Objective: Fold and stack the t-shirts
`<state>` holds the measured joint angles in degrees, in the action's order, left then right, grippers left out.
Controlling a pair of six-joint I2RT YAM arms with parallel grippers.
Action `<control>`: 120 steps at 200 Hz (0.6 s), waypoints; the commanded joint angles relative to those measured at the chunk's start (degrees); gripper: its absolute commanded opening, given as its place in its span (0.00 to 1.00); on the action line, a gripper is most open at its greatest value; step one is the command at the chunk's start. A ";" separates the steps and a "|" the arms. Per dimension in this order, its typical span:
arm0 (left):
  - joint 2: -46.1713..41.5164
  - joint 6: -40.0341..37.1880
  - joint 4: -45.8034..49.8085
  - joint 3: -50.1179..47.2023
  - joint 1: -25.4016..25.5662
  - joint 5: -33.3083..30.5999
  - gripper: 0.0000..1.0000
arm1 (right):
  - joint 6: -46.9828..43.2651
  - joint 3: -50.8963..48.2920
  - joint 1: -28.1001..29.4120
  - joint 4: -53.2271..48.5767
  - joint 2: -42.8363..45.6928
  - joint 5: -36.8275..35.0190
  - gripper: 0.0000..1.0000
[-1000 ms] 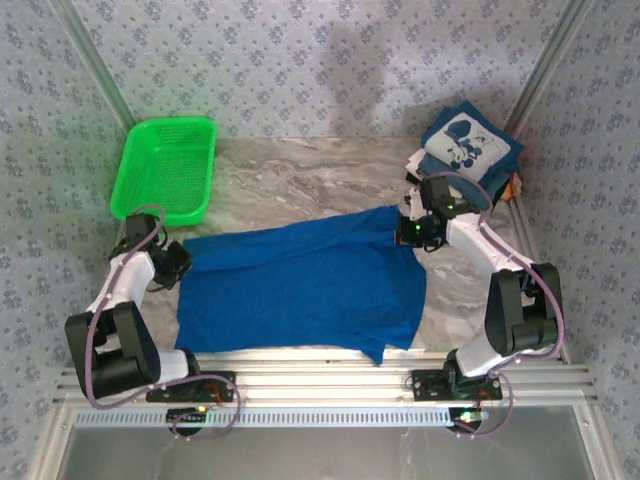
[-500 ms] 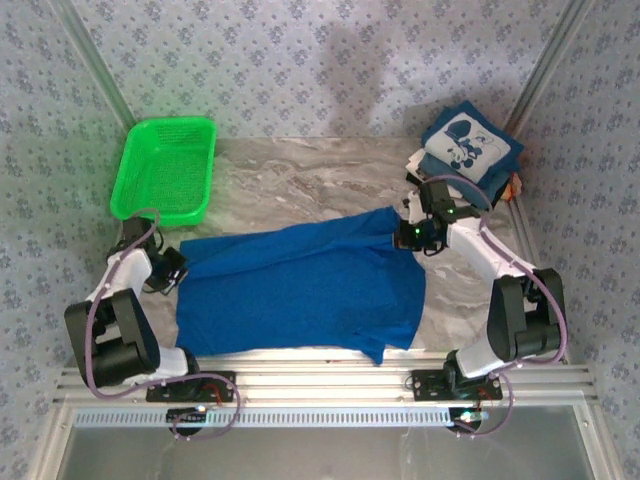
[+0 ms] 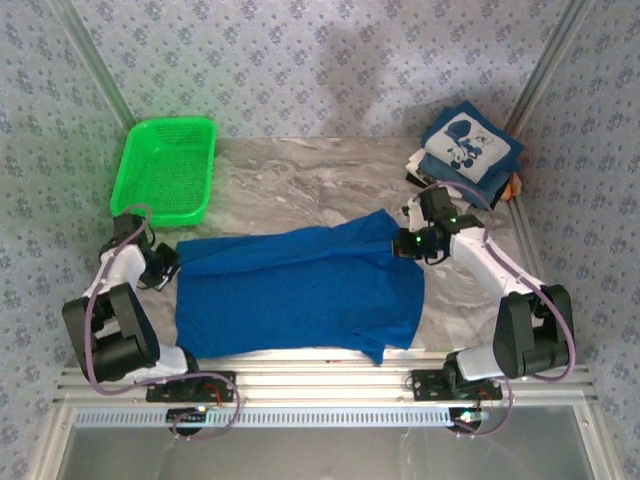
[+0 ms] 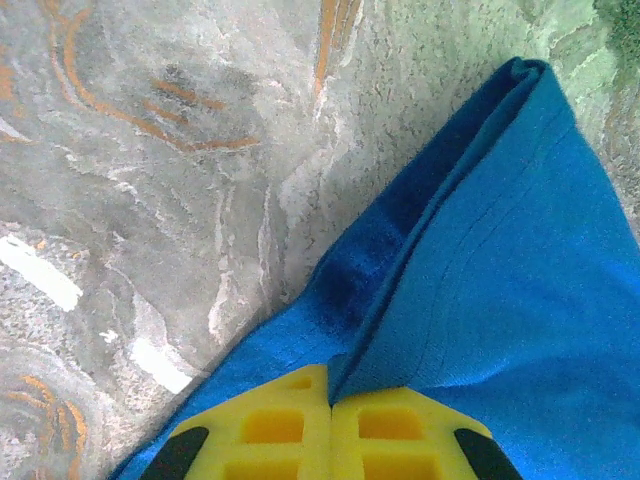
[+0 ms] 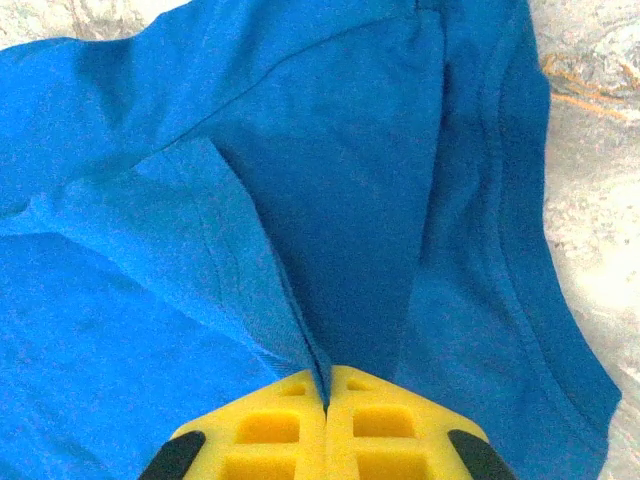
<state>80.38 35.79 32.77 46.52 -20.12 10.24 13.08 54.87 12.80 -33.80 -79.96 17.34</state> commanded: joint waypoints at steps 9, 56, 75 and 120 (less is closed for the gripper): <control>1.74 -1.70 0.10 1.55 -0.45 0.75 0.00 | 0.86 -1.95 0.38 -2.01 1.83 0.67 0.00; 1.79 -1.69 -0.18 0.68 -0.45 0.31 0.01 | 2.02 -4.31 0.59 -0.86 1.27 0.63 0.00; 1.93 -1.34 -0.21 0.50 -0.52 -0.24 0.07 | 2.27 -5.23 1.02 -0.86 0.71 0.53 0.00; 1.15 -0.44 2.02 1.72 -0.54 -1.90 0.44 | 2.48 -7.41 1.62 1.61 -1.22 0.76 0.11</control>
<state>81.97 35.38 32.86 46.59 -20.25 9.93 14.68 48.73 14.00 -32.42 -79.75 17.63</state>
